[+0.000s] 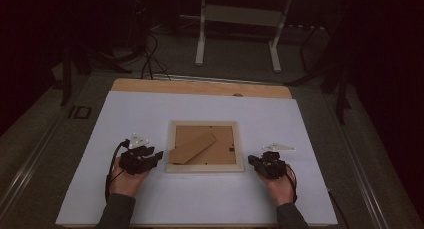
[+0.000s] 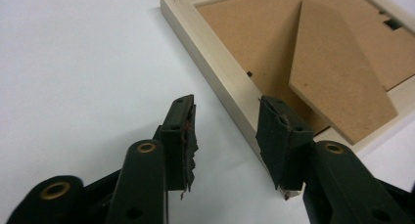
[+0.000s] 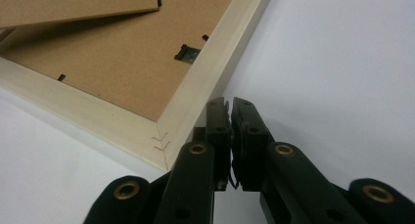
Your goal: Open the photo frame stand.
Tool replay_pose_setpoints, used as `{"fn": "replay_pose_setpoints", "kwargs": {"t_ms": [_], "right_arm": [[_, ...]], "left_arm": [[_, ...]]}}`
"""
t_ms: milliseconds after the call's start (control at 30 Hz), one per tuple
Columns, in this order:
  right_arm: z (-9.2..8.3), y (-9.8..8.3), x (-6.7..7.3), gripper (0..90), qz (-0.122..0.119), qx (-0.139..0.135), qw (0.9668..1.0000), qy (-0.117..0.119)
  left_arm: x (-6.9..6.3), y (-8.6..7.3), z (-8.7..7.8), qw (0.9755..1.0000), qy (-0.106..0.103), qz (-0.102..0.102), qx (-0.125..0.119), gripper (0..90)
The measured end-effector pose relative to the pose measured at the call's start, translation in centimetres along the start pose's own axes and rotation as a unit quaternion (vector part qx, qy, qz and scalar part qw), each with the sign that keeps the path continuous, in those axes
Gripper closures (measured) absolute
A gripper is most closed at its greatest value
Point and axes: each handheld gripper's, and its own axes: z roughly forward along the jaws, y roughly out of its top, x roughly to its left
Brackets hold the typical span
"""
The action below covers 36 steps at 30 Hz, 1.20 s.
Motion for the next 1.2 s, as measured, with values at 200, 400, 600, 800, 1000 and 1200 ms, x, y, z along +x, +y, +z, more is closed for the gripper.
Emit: {"fn": "replay_pose_setpoints", "kwargs": {"t_ms": [200,400,600,800,1000,1200], "right_arm": [[-0.1,0.1,-0.2,84.3,0.005,-0.002,1.0,0.002],[-0.4,0.2,-0.3,82.0,0.005,-0.007,1.0,0.002],[-0.3,0.2,-0.5,80.2,0.008,-0.006,0.9999,0.005],[-0.3,0.3,-0.4,80.8,0.001,-0.005,0.9999,0.012],[-0.4,0.4,-0.6,79.6,0.002,-0.01,0.9999,0.012],[-0.4,0.5,-0.8,78.7,0.003,-0.008,0.9998,0.016]], "left_arm": [[0.2,0.1,-0.8,0.9994,-0.018,-0.026,-0.016,50.0],[-0.1,0.6,-1.4,0.9997,-0.01,-0.018,-0.013,46.0],[-0.7,1.5,-1.8,1.0,-0.002,-0.003,-0.009,34.2],[-1.1,2.4,-2.0,0.9991,-0.041,0.006,-0.008,40.5],[-1.7,3.0,-1.9,0.9986,-0.048,0.021,-0.009,46.2],[-2.1,3.5,-1.5,0.9984,-0.048,0.028,0.001,46.6]]}}
